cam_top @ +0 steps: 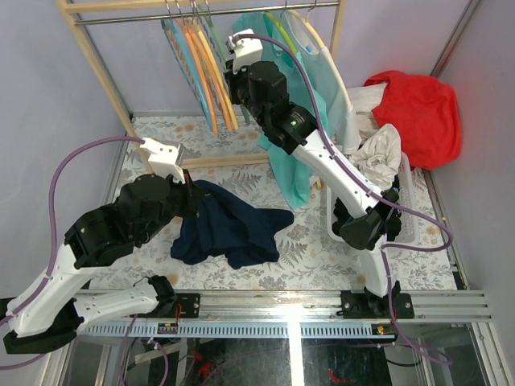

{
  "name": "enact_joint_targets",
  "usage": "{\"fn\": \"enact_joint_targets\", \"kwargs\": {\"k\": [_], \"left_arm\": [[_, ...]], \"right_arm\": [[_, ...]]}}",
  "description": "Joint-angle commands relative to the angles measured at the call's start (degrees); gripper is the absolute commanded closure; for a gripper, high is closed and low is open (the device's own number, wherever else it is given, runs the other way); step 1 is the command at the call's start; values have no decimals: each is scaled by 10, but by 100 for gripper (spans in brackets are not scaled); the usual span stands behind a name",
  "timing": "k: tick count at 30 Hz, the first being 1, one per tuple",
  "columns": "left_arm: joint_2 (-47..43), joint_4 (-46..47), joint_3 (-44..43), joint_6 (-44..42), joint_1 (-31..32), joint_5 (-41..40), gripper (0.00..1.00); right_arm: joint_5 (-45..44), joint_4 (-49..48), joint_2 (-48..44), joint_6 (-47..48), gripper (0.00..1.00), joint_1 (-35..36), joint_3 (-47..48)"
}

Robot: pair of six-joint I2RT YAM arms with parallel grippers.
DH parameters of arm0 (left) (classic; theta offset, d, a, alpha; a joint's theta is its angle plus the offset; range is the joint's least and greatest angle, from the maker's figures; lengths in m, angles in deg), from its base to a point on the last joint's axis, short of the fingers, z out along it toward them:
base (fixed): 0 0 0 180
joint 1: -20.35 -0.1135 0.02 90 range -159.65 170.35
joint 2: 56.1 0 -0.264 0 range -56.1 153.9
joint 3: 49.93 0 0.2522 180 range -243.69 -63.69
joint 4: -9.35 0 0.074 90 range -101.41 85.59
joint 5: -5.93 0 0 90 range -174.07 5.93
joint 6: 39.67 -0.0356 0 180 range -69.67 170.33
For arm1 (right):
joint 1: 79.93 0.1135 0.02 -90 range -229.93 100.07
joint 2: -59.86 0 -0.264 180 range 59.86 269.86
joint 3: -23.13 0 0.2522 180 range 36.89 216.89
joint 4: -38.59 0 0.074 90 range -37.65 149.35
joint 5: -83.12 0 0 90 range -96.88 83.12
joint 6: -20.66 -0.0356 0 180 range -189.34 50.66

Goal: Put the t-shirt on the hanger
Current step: Pick up the hanger from the clothesline.

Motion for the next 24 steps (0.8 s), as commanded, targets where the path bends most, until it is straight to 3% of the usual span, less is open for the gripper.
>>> {"fn": "enact_joint_targets", "kwargs": {"k": [1,12,20,24], "left_arm": [[-11,13,-18,-11,-3,-17,100],[-18,13,-17,-7,-3,-12,100],[-21,13,-16,-6,-3,-8,100],[-22,15,-11,-4,-3,-5,100]], "right_arm": [[-18,-50,-16,7,97,4,16],[-27,-47,-79,16,100,13,-5],[-10,29,-99,-2,100,13,44],[-11,0,-147,-6,100,13,-34]]}}
